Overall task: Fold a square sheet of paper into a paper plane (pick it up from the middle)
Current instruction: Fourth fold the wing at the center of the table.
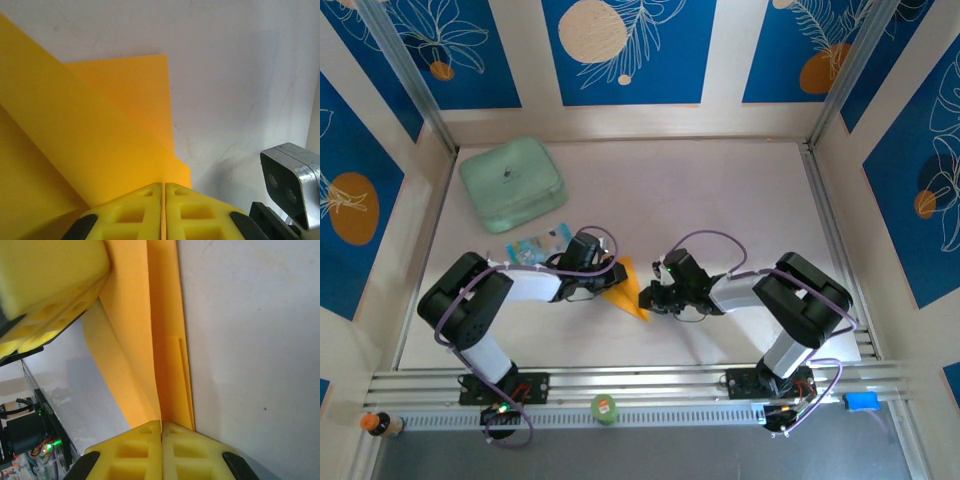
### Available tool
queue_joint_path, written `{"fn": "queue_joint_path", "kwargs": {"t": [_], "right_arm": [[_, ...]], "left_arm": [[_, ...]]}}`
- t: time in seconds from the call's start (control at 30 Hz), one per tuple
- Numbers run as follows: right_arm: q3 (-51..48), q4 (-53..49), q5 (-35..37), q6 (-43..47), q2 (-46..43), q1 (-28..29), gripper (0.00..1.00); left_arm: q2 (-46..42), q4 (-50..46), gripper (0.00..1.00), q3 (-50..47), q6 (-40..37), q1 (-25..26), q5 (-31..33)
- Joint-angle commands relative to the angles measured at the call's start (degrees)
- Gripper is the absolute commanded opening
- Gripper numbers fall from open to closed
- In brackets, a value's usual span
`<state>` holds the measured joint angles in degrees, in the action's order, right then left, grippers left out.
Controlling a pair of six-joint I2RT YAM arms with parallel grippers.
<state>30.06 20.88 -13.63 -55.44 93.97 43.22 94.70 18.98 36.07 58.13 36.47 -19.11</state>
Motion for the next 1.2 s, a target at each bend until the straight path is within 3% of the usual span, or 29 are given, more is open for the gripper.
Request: {"fn": "queue_joint_path", "kwargs": {"t": [0.0, 0.47, 1.17], "right_arm": [[-1.8, 0.7, -0.5, -2.2, 1.5, -0.3, 0.06], [0.8, -3.5, -2.3, -1.2, 2.9, -0.5, 0.05], [2.1, -5.2, -4.0, -1.0, 4.5, -1.1, 0.06]], "left_arm": [[0.5, 1.1, 0.12, 0.6, -1.0, 0.4, -1.3], [2.2, 1.1, 0.08, 1.4, -1.1, 1.0, -2.6], [4.0, -3.0, 0.03, 1.9, -1.5, 1.1, 1.1]]}}
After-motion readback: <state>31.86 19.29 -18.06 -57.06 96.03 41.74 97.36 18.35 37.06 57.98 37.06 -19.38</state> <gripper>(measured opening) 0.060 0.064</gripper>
